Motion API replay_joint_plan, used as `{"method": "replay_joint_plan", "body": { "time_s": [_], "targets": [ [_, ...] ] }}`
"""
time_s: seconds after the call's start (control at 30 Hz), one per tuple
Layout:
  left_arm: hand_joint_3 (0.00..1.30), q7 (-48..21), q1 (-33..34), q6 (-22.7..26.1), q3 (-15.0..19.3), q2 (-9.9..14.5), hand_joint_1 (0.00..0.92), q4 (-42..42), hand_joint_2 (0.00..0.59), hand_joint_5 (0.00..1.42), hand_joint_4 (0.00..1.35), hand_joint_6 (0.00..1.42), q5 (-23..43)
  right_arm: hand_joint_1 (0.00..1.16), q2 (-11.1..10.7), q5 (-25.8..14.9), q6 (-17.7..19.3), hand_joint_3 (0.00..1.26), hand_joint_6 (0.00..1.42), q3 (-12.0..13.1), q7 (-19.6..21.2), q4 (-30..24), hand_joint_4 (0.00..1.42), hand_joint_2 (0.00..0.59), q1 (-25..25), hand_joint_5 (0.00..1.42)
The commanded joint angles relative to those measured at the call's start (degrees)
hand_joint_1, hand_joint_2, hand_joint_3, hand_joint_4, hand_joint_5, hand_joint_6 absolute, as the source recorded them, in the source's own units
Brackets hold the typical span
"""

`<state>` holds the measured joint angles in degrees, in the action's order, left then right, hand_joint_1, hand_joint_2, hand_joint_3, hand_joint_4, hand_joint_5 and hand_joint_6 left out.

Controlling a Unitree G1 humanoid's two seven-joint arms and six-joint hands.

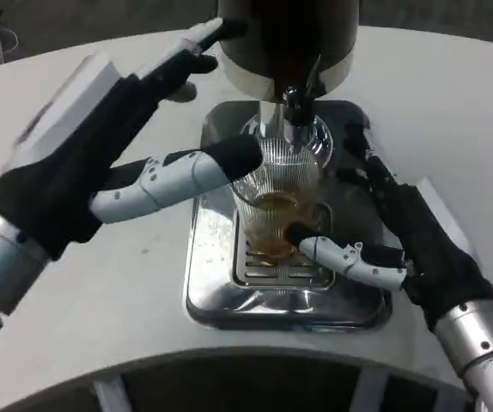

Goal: Grasp the cup under the faucet to collect the drink, then remove the cup.

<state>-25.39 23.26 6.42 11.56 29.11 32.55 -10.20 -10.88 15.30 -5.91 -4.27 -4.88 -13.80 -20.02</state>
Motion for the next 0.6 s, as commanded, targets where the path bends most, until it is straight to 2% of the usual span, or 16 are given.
{"method": "replay_joint_plan", "body": {
  "time_s": [0.03, 0.27, 0.6],
  "targets": [
    [0.13, 0.48, -4.21, 0.93, 3.5, 1.76, 0.0, 2.14, 0.015, 0.14, 0.05, 0.24, 1.25, 0.76, 1.32, 0.35, 0.42, 0.01, 0.13, -1.67, 0.38, 2.25, 0.02, 0.229, -2.61, 0.11],
    [0.13, 0.47, -8.61, 1.11, 6.45, 3.08, 0.0, 2.87, 0.015, 0.14, 0.05, 0.24, 2.23, 0.76, 2.63, 1.11, 1.39, 0.0, 0.11, -2.94, 1.48, 6.08, 0.01, 0.229, -4.16, 0.09],
    [0.14, 0.28, -12.78, 1.44, 8.26, 4.24, 0.0, 3.47, 0.016, 0.14, 0.05, 0.24, 2.92, 0.76, 4.9, 2.22, 1.29, 0.0, 0.11, -3.81, 4.46, 9.3, 0.0, 0.229, -5.84, 0.09]
  ]
}}
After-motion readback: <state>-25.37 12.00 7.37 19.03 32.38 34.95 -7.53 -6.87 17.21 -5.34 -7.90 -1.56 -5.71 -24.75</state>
